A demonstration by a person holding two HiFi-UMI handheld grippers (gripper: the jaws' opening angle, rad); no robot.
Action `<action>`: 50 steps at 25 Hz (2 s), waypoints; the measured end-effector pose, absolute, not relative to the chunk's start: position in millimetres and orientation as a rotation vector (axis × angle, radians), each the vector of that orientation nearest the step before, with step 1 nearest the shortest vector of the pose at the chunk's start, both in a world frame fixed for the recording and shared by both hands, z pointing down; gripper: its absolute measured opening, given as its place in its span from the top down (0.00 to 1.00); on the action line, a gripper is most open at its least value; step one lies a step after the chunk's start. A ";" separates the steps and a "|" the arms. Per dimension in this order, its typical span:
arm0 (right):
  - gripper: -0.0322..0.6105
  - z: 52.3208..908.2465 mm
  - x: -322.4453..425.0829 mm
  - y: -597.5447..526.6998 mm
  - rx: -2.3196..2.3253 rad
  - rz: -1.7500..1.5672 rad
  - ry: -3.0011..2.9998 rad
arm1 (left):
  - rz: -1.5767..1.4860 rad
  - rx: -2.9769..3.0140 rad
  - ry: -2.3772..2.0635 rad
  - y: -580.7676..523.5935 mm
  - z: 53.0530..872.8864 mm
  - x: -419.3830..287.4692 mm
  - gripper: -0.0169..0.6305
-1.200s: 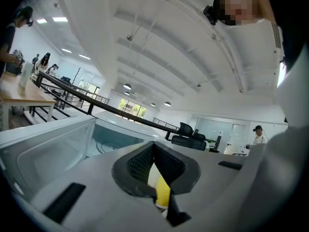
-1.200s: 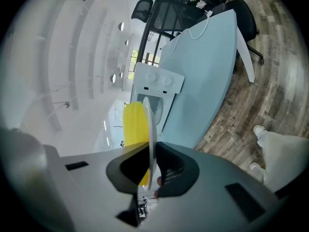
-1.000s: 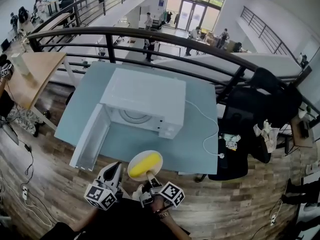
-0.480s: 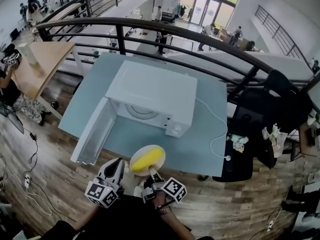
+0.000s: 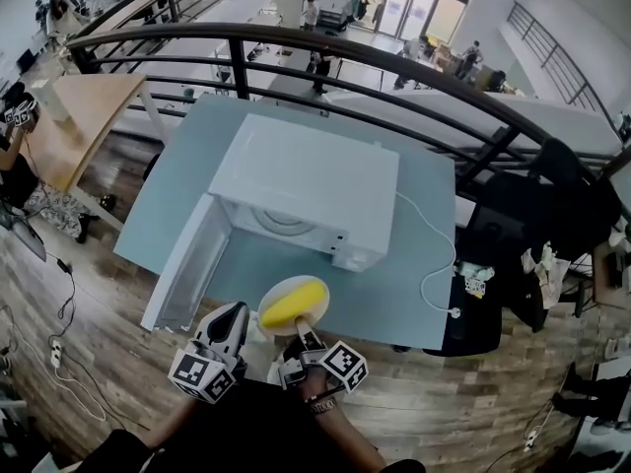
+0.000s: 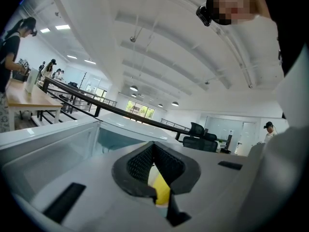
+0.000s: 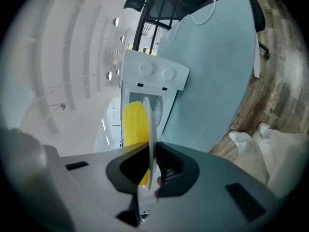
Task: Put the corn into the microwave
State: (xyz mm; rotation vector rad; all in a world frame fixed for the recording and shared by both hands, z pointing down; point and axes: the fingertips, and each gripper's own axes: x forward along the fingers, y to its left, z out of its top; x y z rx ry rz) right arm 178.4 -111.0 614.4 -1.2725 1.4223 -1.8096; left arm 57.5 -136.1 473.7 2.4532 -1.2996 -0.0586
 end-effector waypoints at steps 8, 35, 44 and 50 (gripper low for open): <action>0.91 630.9 174.3 -134.7 -1.302 -1.815 1.343 | -0.048 2.450 -1.296 -163.2 476.2 57.8 0.97; 0.91 673.7 148.2 -232.6 -1.359 -1.863 1.194 | 0.010 2.395 -1.292 -235.5 495.6 41.0 0.97; 0.91 688.1 148.8 -269.4 -1.369 -1.841 1.146 | 0.022 2.427 -1.247 -262.4 495.9 50.3 0.97; 0.91 692.6 152.5 -287.7 -1.383 -1.812 1.123 | 0.010 2.443 -1.223 -266.1 493.6 59.1 0.97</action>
